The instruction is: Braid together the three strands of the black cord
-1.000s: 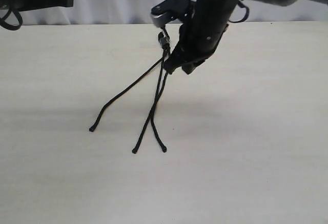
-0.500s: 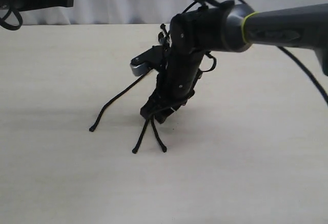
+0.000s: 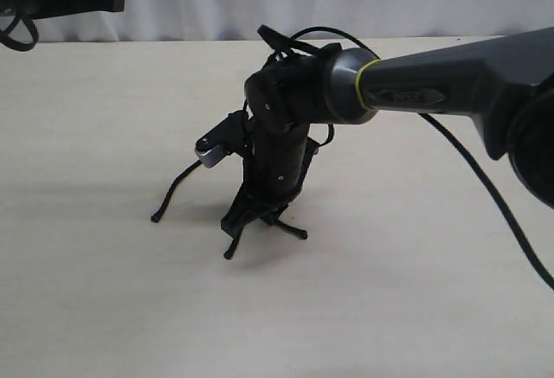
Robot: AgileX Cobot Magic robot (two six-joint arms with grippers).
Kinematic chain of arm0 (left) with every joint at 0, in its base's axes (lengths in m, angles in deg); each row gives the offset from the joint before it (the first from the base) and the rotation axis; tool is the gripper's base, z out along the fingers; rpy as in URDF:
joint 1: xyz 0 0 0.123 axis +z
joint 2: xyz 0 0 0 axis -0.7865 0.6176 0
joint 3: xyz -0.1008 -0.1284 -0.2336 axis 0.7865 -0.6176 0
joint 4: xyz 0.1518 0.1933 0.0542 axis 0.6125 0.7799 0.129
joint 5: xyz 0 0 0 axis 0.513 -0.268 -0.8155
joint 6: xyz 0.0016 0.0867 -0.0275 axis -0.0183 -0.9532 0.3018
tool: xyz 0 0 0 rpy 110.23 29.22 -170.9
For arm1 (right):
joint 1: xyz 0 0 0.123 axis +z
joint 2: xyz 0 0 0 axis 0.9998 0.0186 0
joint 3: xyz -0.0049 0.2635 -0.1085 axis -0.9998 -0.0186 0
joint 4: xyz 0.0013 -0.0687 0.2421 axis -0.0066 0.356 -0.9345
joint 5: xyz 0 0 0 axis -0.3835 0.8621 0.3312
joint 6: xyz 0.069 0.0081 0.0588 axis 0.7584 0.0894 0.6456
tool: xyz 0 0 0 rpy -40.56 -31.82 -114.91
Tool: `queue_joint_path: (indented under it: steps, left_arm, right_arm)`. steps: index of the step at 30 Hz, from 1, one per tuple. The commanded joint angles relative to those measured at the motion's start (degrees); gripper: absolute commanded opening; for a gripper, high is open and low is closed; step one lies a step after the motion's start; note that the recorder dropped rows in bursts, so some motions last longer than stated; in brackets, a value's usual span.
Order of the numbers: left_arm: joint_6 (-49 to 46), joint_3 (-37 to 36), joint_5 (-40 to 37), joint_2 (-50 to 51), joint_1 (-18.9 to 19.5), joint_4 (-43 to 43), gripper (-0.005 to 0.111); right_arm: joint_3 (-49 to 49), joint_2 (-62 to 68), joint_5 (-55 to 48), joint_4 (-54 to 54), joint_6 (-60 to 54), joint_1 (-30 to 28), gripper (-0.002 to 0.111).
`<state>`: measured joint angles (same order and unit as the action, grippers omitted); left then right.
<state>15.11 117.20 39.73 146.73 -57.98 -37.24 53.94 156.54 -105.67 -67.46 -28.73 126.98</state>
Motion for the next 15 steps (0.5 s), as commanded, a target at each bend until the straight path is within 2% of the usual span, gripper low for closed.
queue_joint_path:
  steps: [1, 4, 6, 11, 15]
  left_arm:
    - [0.32, -0.24, 0.62, -0.39, 0.12, -0.37, 0.0]
    - [0.32, -0.24, 0.62, -0.39, 0.12, -0.37, 0.0]
    - [0.32, -0.24, 0.62, -0.39, 0.12, -0.37, 0.0]
    - [0.32, -0.24, 0.39, -0.39, 0.12, -0.37, 0.0]
    - [0.32, -0.24, 0.39, -0.39, 0.12, -0.37, 0.0]
  right_arm:
    - [1.45, -2.16, -2.65, 4.97, 0.72, -0.08, 0.004]
    - [2.85, -6.12, -3.82, 9.79, 3.02, -1.07, 0.004]
    - [3.36, -10.12, -3.82, 14.23, 5.65, -3.68, 0.004]
    - [3.26, -13.7, -4.59, 12.72, 6.31, -15.21, 0.004]
    - [3.26, -10.65, -4.46, 11.1, 6.46, -21.08, 0.004]
